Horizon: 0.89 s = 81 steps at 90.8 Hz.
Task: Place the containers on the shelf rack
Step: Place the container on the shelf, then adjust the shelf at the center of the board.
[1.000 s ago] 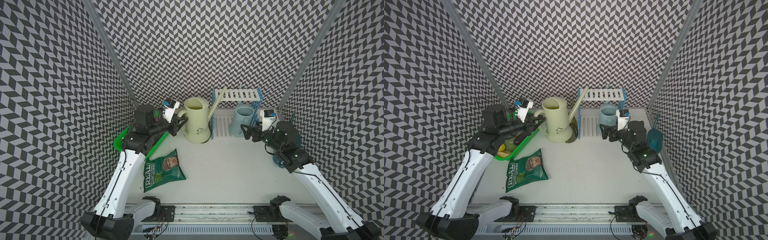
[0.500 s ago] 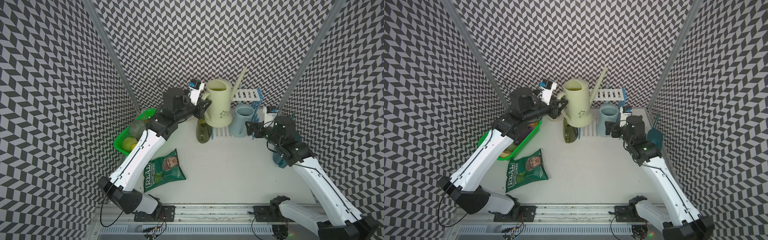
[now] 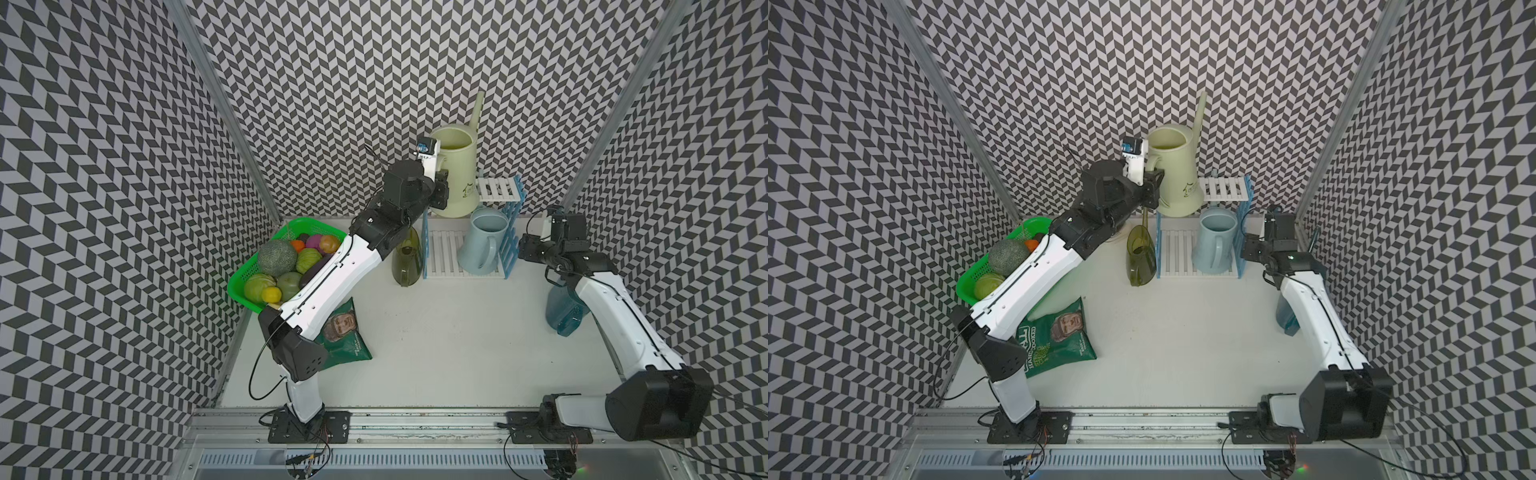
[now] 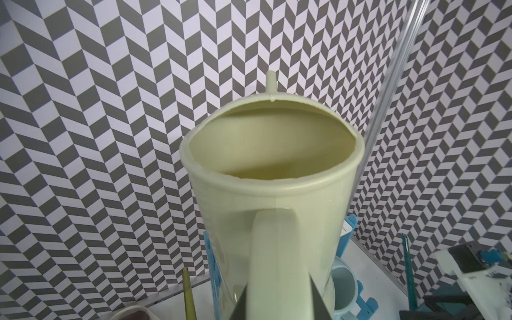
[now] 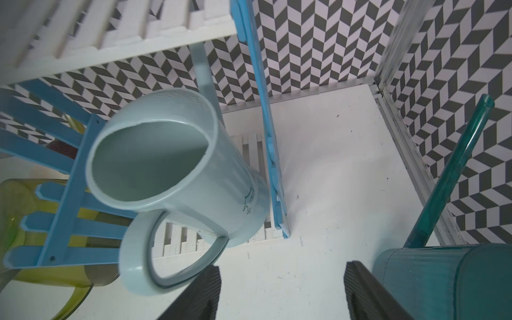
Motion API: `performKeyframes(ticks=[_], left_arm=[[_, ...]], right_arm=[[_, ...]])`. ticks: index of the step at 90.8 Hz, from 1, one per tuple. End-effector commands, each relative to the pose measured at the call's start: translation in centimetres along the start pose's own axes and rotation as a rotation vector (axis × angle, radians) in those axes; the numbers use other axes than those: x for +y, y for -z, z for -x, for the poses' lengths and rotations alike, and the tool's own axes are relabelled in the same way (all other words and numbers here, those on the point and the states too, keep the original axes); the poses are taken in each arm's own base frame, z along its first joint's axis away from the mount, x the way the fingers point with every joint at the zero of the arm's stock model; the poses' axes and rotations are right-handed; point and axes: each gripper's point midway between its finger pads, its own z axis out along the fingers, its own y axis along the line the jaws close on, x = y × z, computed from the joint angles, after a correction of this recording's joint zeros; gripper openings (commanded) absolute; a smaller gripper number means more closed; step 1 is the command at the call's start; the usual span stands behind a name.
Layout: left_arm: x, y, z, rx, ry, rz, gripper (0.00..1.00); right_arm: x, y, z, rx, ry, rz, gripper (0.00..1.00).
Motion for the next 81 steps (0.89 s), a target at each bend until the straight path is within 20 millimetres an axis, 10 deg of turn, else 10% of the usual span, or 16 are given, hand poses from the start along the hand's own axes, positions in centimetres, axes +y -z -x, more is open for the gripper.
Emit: performKeyframes(ticks=[1,45,81], left_arm=[[0.7,0.6,5.3,-0.178,0.024,0.064,0.0],[0.2,-1.1,5.5,-0.241,0.02,0.142,0.0],[-1.4,-2.0,4.5,-0.23,0.028,0.14,0.0]], right_arm=[[-0.4,-1.1,0.6,0.006,0.029,-0.022,0.71],[-0.4,-8.9,-1.2,0.144,0.058,-0.027,0.51],[1.0,-9.6,-2.1,0.155,0.056,-0.007,0.24]])
